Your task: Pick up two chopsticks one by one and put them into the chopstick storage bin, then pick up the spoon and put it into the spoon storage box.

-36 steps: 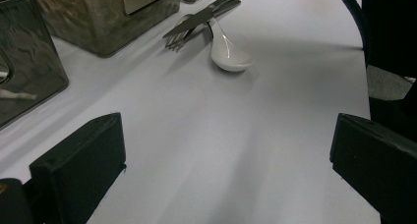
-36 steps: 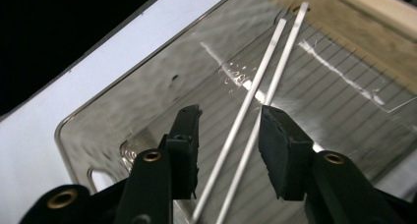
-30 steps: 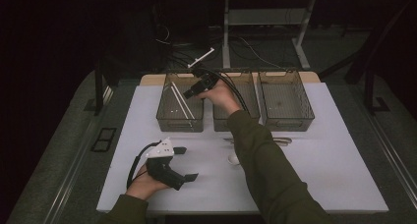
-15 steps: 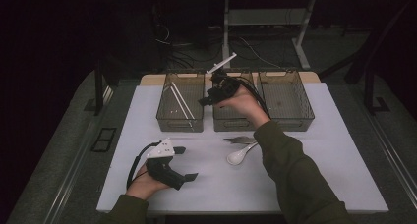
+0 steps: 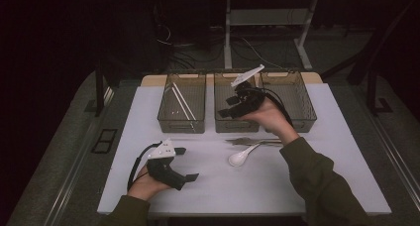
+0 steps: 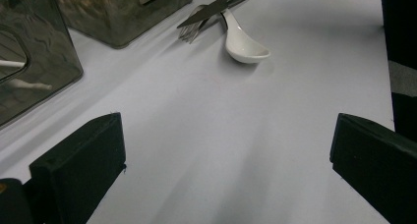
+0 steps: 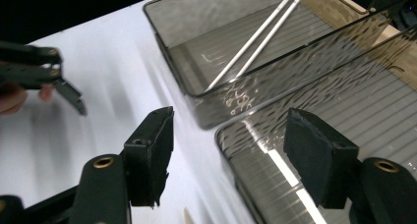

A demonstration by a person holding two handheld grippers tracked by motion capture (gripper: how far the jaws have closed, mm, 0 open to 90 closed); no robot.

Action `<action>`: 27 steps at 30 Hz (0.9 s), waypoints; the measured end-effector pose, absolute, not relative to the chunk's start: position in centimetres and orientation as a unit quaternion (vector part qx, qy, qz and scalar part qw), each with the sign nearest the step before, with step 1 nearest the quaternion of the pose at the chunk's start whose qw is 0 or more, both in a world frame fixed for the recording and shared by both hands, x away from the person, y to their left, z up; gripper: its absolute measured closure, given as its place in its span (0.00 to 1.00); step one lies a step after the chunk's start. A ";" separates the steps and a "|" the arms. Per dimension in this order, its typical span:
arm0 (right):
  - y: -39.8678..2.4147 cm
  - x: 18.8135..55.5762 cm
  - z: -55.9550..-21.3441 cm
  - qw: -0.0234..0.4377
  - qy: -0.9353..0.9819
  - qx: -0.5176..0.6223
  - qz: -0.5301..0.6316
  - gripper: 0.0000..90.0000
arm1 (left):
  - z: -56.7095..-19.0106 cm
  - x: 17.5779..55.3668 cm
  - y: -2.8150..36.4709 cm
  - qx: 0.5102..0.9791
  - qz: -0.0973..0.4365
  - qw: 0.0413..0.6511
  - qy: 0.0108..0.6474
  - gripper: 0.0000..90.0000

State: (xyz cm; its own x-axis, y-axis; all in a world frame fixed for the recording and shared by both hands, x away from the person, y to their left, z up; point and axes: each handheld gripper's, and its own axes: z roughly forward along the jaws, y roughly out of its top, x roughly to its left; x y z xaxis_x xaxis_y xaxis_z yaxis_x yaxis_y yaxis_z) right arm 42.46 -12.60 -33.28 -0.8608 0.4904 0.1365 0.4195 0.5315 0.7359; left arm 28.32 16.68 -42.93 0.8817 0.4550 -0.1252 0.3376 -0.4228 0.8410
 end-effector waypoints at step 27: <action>-20.3 36.2 -37.2 0.052 0.867 0.267 0.418 0.57 | -42.9 28.1 16.6 0.844 0.069 0.475 0.240 0.00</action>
State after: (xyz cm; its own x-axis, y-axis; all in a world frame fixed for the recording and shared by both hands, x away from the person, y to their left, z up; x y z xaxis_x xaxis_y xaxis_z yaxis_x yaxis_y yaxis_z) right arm 36.20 -20.28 -37.22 -0.8524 0.5056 0.1335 0.4195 0.5087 0.7518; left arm 28.07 16.64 -42.93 0.8751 0.4708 -0.1119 0.3397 -0.4331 0.8349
